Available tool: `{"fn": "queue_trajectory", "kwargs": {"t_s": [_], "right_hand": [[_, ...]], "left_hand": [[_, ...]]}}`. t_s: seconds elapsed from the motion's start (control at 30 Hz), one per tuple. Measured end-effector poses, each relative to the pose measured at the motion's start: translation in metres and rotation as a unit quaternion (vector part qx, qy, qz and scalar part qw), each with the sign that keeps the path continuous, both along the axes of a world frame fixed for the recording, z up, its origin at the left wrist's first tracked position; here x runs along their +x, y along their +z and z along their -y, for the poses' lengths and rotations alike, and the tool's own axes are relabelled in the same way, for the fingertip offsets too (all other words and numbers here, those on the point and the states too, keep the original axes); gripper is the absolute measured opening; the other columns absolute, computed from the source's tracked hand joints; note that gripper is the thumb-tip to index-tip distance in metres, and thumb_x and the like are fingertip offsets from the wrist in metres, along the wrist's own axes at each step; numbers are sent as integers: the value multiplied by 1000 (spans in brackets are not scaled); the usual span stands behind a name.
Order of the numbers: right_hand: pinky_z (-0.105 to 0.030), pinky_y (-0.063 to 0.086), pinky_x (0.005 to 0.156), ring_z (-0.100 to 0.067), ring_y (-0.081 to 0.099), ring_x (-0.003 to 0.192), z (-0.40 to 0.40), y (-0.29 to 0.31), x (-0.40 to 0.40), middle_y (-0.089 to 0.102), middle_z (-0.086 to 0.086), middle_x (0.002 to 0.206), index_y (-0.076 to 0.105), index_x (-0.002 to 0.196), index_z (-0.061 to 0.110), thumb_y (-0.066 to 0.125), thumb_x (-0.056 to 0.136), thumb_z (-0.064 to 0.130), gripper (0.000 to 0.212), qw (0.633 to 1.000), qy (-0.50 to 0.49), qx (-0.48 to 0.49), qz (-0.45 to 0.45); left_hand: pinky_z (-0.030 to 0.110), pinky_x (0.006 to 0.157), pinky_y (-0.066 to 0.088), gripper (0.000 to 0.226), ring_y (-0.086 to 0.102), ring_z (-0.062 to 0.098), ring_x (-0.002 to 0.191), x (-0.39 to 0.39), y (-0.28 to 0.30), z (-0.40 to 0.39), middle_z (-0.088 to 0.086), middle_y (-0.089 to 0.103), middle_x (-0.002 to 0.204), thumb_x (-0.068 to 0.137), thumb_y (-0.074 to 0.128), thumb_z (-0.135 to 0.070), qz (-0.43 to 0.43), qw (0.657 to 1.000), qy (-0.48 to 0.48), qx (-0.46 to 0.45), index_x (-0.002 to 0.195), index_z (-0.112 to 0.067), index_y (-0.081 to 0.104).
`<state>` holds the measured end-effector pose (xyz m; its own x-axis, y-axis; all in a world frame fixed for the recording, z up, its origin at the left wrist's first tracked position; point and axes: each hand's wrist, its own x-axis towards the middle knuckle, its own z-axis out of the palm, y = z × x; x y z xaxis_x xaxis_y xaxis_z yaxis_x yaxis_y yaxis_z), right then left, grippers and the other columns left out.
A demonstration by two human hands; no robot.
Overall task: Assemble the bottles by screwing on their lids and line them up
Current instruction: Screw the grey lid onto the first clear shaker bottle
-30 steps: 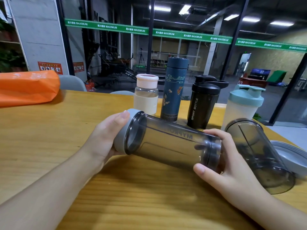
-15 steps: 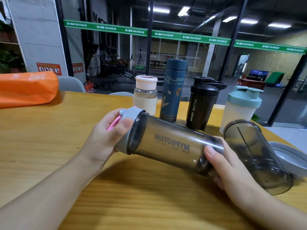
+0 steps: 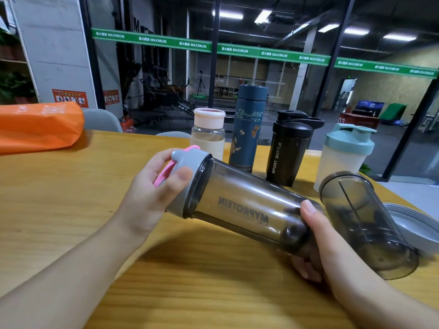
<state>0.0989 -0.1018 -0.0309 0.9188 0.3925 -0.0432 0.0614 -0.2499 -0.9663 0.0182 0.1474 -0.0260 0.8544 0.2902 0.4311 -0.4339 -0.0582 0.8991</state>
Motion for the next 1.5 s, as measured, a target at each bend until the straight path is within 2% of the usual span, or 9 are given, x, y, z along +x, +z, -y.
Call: {"fn": "queue_trajectory", "kwargs": {"t_s": [0.1,0.2,0.33,0.7,0.93,1.03,1.13,1.23,1.5], "right_hand": [[-23,37,38,-17,54,44,0,-14,-15,67,-3,77,48,107,45,45,51,81,67,999,37,6,37],[-14,43,52,2,62,62,2,-4,-18,65,15,96,35,109,60,50,50,74,62,990,43,16,134],[-13,43,57,15,58,66,1,-2,-24,60,39,85,33,108,54,58,58,68,58,986,55,-28,156],[-9,44,56,16,58,77,-2,5,-22,61,37,90,42,109,45,49,70,60,43,985,58,12,162],[-25,37,40,-16,51,50,-10,-2,-16,59,-8,90,52,105,31,71,50,74,72,990,20,132,-44],[-22,36,39,-17,44,50,-11,3,-17,56,-10,88,54,116,23,61,61,58,66,966,33,206,-156],[-20,38,37,-18,44,51,-10,9,-21,56,-11,83,60,113,15,59,69,54,59,937,52,257,-230],[-20,38,36,-17,45,51,-13,9,-25,57,-14,85,61,113,13,59,71,56,61,904,84,294,-297],[-25,57,52,-24,68,67,-17,10,-26,75,-13,86,59,113,13,49,74,63,64,925,124,225,-280]], "left_hand": [[22,50,49,82,66,15,80,1,-1,1,5,70,103,51,77,-65,-12,1000,14,-4,119,-23,62],[26,47,49,64,66,14,71,2,-2,3,2,71,93,59,65,-59,-53,998,16,-21,113,-25,65],[32,53,54,53,66,14,68,3,-2,4,2,72,88,67,62,-58,-118,992,7,-46,107,-25,66],[29,48,51,66,63,16,70,4,-4,1,5,70,93,59,65,-59,-64,997,3,-35,113,-20,65],[35,67,59,80,69,18,82,9,-3,3,4,71,102,47,88,-52,-52,994,7,-95,119,-29,63],[30,74,60,77,72,21,79,12,-2,12,12,67,107,62,77,-19,-28,982,22,-184,134,-18,48],[31,80,59,77,72,21,92,14,-5,27,15,65,120,64,68,-17,-38,967,-2,-252,136,-9,42],[38,90,52,62,67,16,106,12,-9,43,4,69,119,69,78,-23,-77,980,-29,-182,126,-19,53],[50,90,50,75,68,22,105,10,-12,59,2,68,119,54,80,-41,-89,985,-55,-137,122,-38,48]]}}
